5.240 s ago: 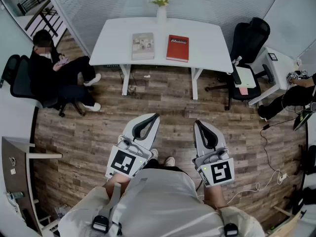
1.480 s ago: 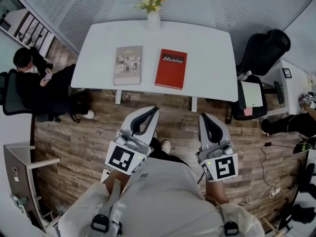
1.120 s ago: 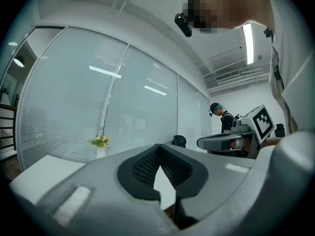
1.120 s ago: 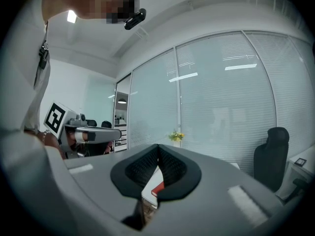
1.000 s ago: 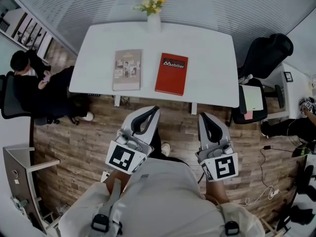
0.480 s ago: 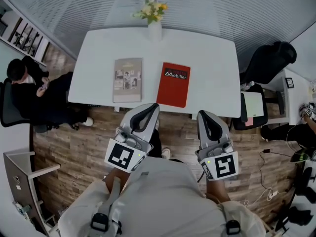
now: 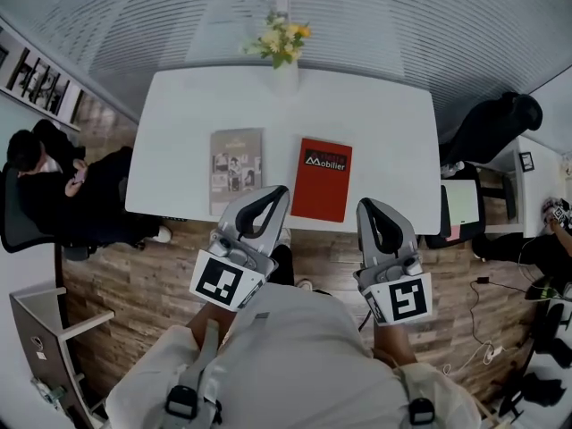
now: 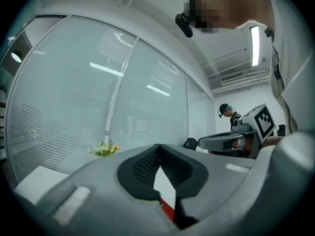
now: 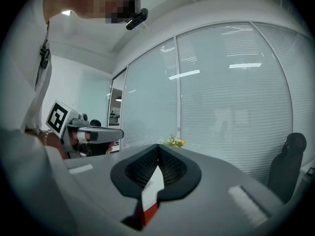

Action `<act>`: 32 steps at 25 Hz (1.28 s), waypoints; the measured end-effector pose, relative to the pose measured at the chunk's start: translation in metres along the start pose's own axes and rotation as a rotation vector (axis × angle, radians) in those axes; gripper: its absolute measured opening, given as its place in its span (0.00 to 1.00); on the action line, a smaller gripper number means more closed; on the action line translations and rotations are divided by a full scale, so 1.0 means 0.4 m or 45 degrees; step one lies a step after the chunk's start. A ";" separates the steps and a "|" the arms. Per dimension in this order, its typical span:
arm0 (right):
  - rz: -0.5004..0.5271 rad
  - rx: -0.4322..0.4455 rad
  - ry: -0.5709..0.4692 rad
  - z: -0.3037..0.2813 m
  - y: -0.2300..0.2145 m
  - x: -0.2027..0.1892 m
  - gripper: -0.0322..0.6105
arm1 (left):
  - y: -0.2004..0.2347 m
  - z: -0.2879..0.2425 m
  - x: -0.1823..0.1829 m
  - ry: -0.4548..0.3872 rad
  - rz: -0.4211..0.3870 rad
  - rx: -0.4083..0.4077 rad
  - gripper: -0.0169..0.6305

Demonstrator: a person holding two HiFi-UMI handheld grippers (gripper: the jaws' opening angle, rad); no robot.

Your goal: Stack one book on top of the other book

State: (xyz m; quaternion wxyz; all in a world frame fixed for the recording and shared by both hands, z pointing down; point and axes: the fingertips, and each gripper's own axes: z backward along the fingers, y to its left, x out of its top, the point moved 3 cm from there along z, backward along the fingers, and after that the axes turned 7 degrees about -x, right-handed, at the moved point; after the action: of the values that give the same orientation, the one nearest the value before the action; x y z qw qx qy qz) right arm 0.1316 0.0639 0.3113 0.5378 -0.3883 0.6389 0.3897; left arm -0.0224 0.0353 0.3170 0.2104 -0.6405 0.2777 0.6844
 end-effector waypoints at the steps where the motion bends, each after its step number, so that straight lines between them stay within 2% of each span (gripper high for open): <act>1: 0.002 -0.003 0.000 -0.021 -0.003 0.002 0.06 | 0.020 -0.010 0.000 0.001 0.002 -0.004 0.03; 17: 0.005 -0.024 0.028 -0.304 -0.019 0.022 0.06 | 0.287 -0.117 0.009 0.005 0.023 -0.031 0.03; 24: 0.000 -0.015 0.025 -0.350 0.004 0.024 0.06 | 0.334 -0.112 0.011 0.010 0.026 -0.025 0.02; 32: 0.006 -0.006 0.035 -0.347 -0.004 0.019 0.06 | 0.321 -0.114 0.008 0.006 0.037 -0.020 0.02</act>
State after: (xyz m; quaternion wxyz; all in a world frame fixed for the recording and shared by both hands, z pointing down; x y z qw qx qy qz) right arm 0.0787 -0.0643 0.3198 0.5270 -0.3934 0.6463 0.3870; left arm -0.0710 -0.0917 0.3269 0.1947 -0.6394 0.2822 0.6882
